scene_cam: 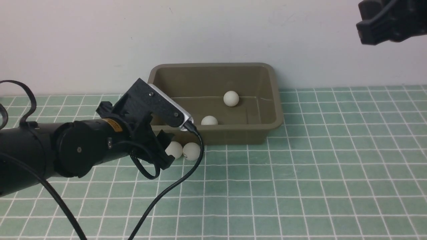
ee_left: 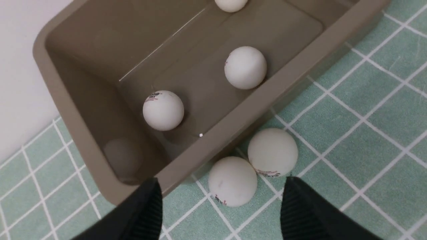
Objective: Put the table tennis balls in the box on the green coffee tablecloth.
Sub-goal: 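Reach for and grasp a ping pong ball on the table beside the basket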
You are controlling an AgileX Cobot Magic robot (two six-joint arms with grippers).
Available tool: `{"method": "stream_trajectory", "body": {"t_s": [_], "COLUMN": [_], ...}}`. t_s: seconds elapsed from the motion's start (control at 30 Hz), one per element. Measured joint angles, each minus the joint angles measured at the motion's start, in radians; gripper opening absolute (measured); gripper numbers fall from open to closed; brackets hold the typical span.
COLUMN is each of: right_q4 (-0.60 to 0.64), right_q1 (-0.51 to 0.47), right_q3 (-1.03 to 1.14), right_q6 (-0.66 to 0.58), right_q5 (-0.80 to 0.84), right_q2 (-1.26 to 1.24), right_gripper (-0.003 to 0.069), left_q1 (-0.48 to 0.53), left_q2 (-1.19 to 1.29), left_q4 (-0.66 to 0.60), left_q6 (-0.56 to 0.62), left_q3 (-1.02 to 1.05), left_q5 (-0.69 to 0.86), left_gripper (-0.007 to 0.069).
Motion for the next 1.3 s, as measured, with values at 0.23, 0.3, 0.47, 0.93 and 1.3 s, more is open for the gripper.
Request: {"method": "stream_trajectory", "body": {"t_s": [0.23, 0.3, 0.47, 0.93, 1.3], "right_q4": [-0.017, -0.023, -0.034, -0.038, -0.046], "right_q1": [0.0, 0.0, 0.0, 0.0, 0.0], "right_q3": [0.0, 0.0, 0.0, 0.0, 0.0], "right_q6": [0.0, 0.0, 0.0, 0.0, 0.0], "right_q5": [0.0, 0.0, 0.0, -0.012, -0.039], "right_q2": [0.0, 0.0, 0.0, 0.0, 0.0], "right_gripper": [0.0261, 0.0261, 0.0261, 0.0261, 0.0261], "left_q1": [0.0, -0.001, -0.002, -0.004, -0.062], "left_q2": [0.087, 0.127, 0.179, 0.183, 0.205], "left_q4": [-0.01, -0.012, -0.012, 0.05, 0.057], "left_q6": [-0.037, -0.077, -0.226, -0.365, -0.524], "left_q3": [0.0, 0.0, 0.0, 0.0, 0.0], "left_q5": [-0.044, -0.075, -0.178, -0.168, -0.173], "left_gripper": [0.043, 0.043, 0.043, 0.0477, 0.0534]}}
